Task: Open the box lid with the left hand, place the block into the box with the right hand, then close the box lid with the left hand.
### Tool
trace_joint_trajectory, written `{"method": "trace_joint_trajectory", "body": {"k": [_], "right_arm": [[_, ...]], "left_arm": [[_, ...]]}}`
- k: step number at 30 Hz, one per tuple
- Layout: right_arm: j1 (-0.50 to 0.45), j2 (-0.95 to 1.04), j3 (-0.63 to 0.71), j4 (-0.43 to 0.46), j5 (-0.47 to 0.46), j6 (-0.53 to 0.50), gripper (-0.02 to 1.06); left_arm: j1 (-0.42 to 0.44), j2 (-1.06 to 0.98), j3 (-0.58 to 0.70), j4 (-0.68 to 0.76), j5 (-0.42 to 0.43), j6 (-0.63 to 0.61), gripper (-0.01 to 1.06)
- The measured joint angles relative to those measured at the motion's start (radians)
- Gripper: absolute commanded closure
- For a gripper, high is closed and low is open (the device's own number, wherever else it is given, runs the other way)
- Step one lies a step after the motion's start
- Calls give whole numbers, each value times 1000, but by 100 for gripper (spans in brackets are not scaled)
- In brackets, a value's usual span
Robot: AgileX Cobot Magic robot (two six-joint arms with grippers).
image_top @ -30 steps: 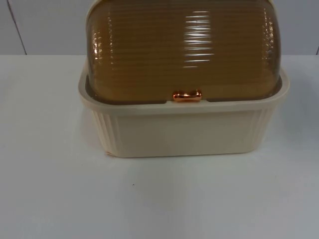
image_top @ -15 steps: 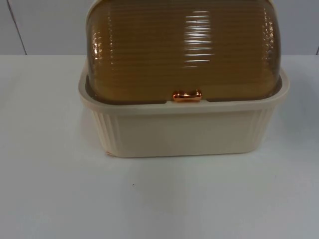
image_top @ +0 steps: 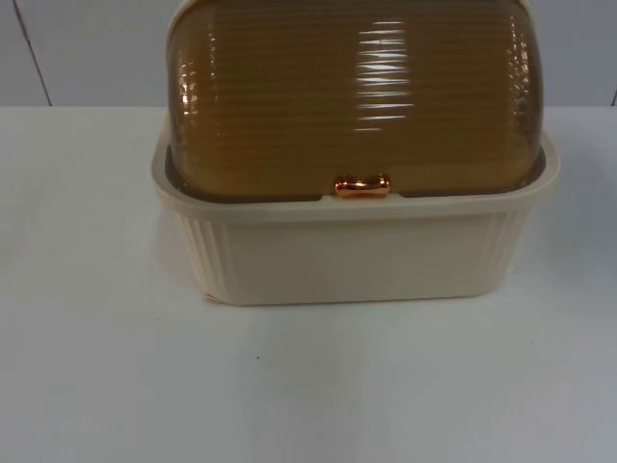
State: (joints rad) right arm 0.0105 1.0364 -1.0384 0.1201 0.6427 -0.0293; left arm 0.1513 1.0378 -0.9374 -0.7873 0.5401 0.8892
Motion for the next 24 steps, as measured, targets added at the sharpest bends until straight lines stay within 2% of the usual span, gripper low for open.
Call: {"method": "trace_joint_trajectory", "body": {"k": [4,7,14,16,18,20,21,24], "right_arm": [[0,0,0,-7,21,0,0],[0,0,0,-7,21,-11,0],[0,0,0,-8,23,-26,0],[0,0,0,-8,23,-26,0],[0,0,0,-10,23,-26,0],[0,0,0,-10,23,-26,0],[0,0,0,-10,23,-26,0],[0,0,0,-15,23,-26,0]], "left_arm": [[0,-6,0,47,-1,36,0],[-22,-6,-12,164,31,95,0],[-55,-6,-20,414,27,98,0],[-55,-6,-20,433,17,87,0],[-55,-6,-20,419,-57,3,0],[-55,-6,-20,330,-127,-71,0],[-55,-6,-20,330,-127,-71,0],[-57,-6,-21,215,-200,-218,0]]}}
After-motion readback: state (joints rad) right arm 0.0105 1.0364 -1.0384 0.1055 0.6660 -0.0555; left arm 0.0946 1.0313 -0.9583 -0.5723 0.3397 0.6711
